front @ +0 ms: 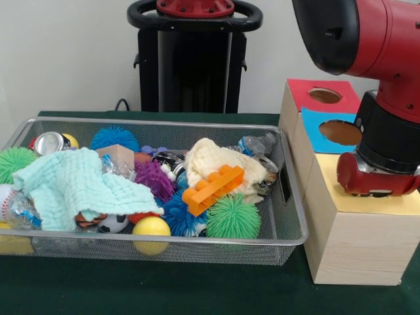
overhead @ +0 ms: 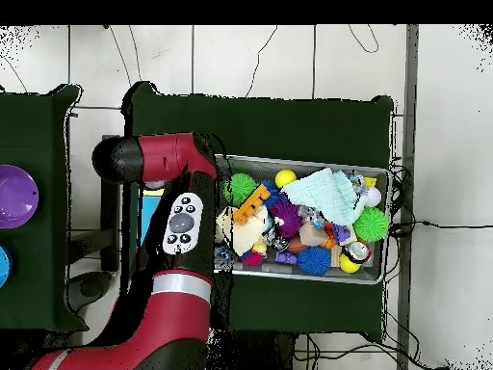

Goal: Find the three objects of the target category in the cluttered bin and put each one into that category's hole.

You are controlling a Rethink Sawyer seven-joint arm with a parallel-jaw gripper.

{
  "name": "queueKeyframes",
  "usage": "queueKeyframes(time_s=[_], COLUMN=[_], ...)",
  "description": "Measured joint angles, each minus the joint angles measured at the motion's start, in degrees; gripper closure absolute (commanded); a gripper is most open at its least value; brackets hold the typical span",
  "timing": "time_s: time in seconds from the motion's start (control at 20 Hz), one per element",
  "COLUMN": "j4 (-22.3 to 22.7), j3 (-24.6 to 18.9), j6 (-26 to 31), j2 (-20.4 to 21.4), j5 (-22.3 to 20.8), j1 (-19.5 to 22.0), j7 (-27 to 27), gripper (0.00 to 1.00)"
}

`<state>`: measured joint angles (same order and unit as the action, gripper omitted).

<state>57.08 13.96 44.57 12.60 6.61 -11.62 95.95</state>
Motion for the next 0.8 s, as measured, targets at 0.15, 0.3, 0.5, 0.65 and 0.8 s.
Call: queueKeyframes(time_s=[0.15,0.3,0.5,0.65,0.8], j4=[-0.34,-0.43,-0.51,-0.61,-0.73], j3=[-0.01,0.0,0.02,0.02,0.02], j6=[0.58,0.69,0.79,0.96,1.21], j2=[-0.15,-0.19,-0.24,-0.32,-0.38], j5=[0.0,0.0,0.08,0.29,0.36], j1=[0.07,0.07,0.07,0.06,0.1], j7=[0.0,0.0,-0.01,0.01,0.01], gripper=[1.0,1.0,1.0,0.0,0.0])
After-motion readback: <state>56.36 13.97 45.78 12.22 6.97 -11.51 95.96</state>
